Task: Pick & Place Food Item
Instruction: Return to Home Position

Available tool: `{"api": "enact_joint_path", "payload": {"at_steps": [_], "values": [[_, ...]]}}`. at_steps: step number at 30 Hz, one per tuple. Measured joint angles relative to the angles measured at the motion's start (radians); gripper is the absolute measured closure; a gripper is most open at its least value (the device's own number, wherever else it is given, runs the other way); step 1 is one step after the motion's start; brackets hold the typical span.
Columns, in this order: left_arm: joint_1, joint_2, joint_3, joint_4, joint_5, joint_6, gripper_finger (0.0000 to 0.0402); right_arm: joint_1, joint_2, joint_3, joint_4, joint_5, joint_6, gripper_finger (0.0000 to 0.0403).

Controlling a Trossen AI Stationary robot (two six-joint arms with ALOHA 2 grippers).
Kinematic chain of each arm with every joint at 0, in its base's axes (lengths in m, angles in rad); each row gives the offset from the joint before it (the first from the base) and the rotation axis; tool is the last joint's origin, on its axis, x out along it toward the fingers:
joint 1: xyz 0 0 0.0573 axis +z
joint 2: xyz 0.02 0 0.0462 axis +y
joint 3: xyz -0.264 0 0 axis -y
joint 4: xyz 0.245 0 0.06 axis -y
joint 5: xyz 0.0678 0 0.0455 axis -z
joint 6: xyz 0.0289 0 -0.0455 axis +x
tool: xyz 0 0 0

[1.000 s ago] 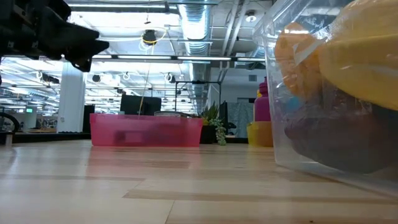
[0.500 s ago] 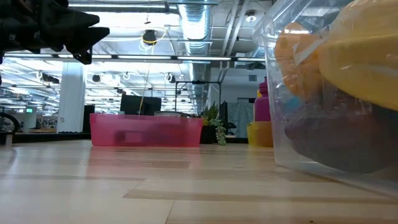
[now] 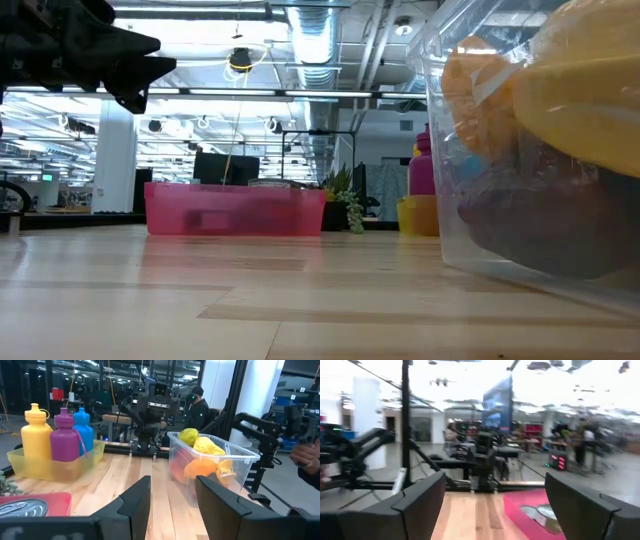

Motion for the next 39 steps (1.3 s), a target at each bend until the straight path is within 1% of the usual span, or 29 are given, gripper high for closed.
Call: {"api": "enact_joint_path", "payload": {"at_steps": [4, 5, 7, 8, 12, 16, 19, 20, 21, 24, 26, 29, 32, 34, 39], "values": [[0.000, 0.001, 0.000, 0.000, 0.000, -0.002, 0.0253, 0.040, -0.224, 0.000, -0.243, -0.007, 0.005, 0.0075], [0.000, 0.001, 0.000, -0.001, 0.000, -0.002, 0.0253, 0.052, -0.251, -0.001, -0.296, -0.006, 0.018, 0.0075], [0.000, 0.003, 0.000, -0.002, 0.000, -0.002, 0.0253, 0.065, -0.249, 0.003, -0.367, 0.000, 0.038, 0.0075], [0.000, 0.004, 0.000, -0.004, 0.000, -0.002, 0.0253, 0.074, -0.250, 0.004, -0.369, 0.000, 0.045, 0.0075], [0.001, 0.022, 0.000, -0.008, -0.001, 0.021, 0.0253, 0.058, -0.253, 0.002, -0.415, 0.098, 0.082, 0.0075], [0.009, 0.059, 0.000, -0.011, -0.028, 0.080, 0.0253, -0.009, -0.251, 0.002, -0.438, 0.114, 0.087, 0.0075], [0.055, 0.090, 0.000, -0.002, -0.053, 0.086, 0.0253, -0.093, -0.251, 0.002, -0.459, 0.114, 0.091, 0.0075], [0.078, 0.102, 0.000, 0.000, -0.053, 0.085, 0.0253, -0.125, -0.251, 0.003, -0.459, 0.097, 0.089, 0.0075], [0.104, 0.116, 0.000, 0.002, -0.053, 0.083, 0.0253, -0.160, -0.251, 0.003, -0.466, 0.056, 0.079, 0.0075], [0.183, 0.157, 0.000, -0.001, -0.041, 0.058, 0.0253, -0.263, -0.251, 0.003, -0.466, -0.177, 0.045, 0.0075], [0.234, 0.186, 0.000, 0.015, 0.015, 0.048, 0.0253, -0.330, -0.251, 0.003, -0.469, -0.276, 0.052, 0.0075], [0.300, 0.225, 0.000, 0.042, 0.107, 0.044, 0.0253, -0.420, -0.246, 0.003, -0.507, -0.372, 0.069, 0.0075], [0.339, 0.258, 0.000, 0.053, 0.125, 0.051, 0.0253, -0.494, -0.243, 0.003, -0.534, -0.523, 0.072, 0.0075], [0.356, 0.275, 0.000, 0.071, 0.126, 0.059, 0.0253, -0.529, -0.239, 0.003, -0.529, -0.572, 0.079, 0.0075], [0.359, 0.288, 0.000, 0.105, 0.140, 0.079, 0.0253, -0.568, -0.233, 0.003, -0.527, -0.584, 0.075, 0.0075]]}}
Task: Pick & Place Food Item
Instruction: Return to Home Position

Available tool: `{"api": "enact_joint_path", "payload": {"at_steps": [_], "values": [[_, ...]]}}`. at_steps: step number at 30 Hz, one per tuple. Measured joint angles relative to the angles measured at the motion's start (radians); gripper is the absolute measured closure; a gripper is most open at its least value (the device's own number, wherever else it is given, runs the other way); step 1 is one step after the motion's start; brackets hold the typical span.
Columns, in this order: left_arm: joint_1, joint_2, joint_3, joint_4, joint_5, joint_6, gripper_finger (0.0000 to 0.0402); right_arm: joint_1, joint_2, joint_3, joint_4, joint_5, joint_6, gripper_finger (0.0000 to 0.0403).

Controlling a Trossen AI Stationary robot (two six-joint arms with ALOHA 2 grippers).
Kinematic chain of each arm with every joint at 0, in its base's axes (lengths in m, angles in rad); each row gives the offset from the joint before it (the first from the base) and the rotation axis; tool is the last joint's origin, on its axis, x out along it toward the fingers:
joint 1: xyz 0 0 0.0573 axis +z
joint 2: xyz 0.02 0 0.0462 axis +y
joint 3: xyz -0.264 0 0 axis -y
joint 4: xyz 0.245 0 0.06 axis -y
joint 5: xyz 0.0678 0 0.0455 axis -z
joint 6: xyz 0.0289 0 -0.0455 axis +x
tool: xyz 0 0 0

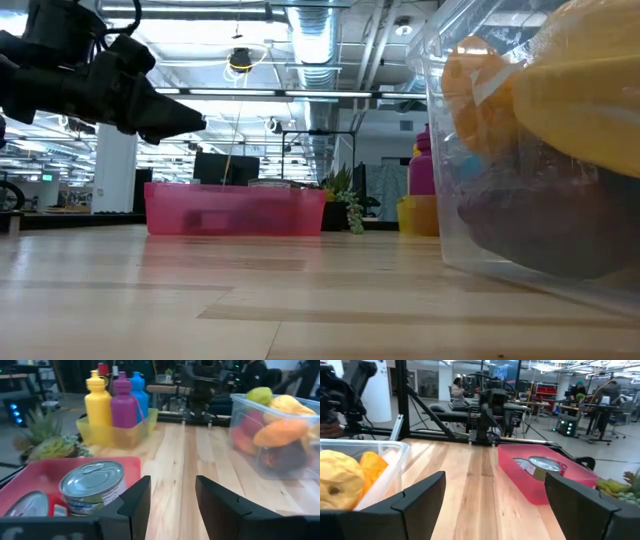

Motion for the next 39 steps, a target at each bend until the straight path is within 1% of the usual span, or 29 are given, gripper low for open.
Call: {"api": "enact_joint_path", "payload": {"at_steps": [4, 10, 13, 15, 18, 26, 32, 35, 39], "values": [[-0.011, -0.005, 0.000, 0.004, 0.029, 0.028, 0.0253, -0.004, 0.023, 0.000, -0.001, -0.001, 0.001, 0.0075], [-0.011, -0.014, 0.000, 0.059, 0.029, -0.003, 0.0253, -0.004, 0.039, 0.000, -0.002, -0.003, 0.016, 0.0075], [-0.011, -0.045, 0.000, 0.054, 0.033, -0.004, 0.0253, -0.004, 0.038, 0.000, -0.002, -0.003, 0.019, 0.0075], [-0.011, -0.080, 0.000, 0.032, 0.057, -0.005, 0.0253, -0.001, 0.037, 0.000, -0.002, -0.003, 0.019, 0.0075], [-0.011, -0.158, 0.000, -0.041, 0.081, -0.005, 0.0253, 0.009, 0.037, 0.000, -0.002, -0.003, 0.019, 0.0075], [-0.010, -0.418, 0.000, -0.317, 0.075, -0.003, 0.0253, 0.020, 0.037, 0.000, -0.003, -0.003, 0.018, 0.0075], [-0.010, -0.566, 0.000, -0.521, 0.018, 0.004, 0.0253, 0.020, 0.037, 0.000, -0.003, -0.003, 0.011, 0.0075], [-0.010, -0.619, 0.000, -0.571, 0.019, 0.017, 0.0253, 0.020, 0.037, 0.000, -0.003, -0.003, 0.001, 0.0075], [-0.010, -0.647, 0.000, -0.574, 0.030, 0.023, 0.0253, 0.020, 0.037, 0.001, -0.003, -0.002, -0.014, 0.0075]]}}
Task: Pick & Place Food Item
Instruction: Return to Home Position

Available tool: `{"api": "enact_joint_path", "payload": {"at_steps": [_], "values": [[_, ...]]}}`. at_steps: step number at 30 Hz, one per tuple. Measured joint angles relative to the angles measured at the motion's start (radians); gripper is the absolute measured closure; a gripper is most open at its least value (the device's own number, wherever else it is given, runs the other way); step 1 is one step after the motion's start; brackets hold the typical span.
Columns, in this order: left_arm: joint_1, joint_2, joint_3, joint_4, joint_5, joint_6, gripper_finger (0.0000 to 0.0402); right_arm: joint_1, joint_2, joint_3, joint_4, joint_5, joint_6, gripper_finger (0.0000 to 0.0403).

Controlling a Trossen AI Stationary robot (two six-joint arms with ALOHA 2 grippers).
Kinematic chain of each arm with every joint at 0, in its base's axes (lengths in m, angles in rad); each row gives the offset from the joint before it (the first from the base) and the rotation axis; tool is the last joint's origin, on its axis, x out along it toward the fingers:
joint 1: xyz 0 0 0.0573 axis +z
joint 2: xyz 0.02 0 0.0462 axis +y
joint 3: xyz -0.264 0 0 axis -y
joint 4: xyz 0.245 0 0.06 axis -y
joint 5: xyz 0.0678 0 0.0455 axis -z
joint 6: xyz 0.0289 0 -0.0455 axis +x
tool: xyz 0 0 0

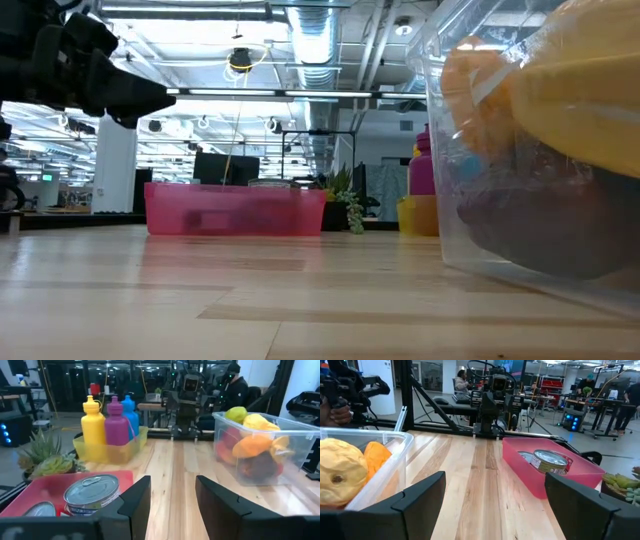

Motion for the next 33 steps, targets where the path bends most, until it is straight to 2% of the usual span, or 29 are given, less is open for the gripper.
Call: {"api": "enact_joint_path", "payload": {"at_steps": [7, 13, 21, 33], "values": [[0.000, 0.032, 0.000, -0.002, 0.024, -0.004, 0.0253, 0.000, 0.001, 0.001, -0.003, 0.007, -0.005, 0.0075], [0.000, 0.106, 0.000, 0.005, 0.030, -0.031, 0.0253, -0.002, 0.001, 0.001, -0.004, 0.015, 0.029, 0.0075], [0.000, 0.193, 0.000, 0.095, 0.035, -0.026, 0.0253, 0.000, 0.001, 0.001, -0.004, 0.017, 0.068, 0.0075], [0.000, 0.239, 0.000, 0.113, 0.033, -0.026, 0.0253, 0.000, 0.001, 0.001, -0.003, 0.017, 0.094, 0.0075]]}}
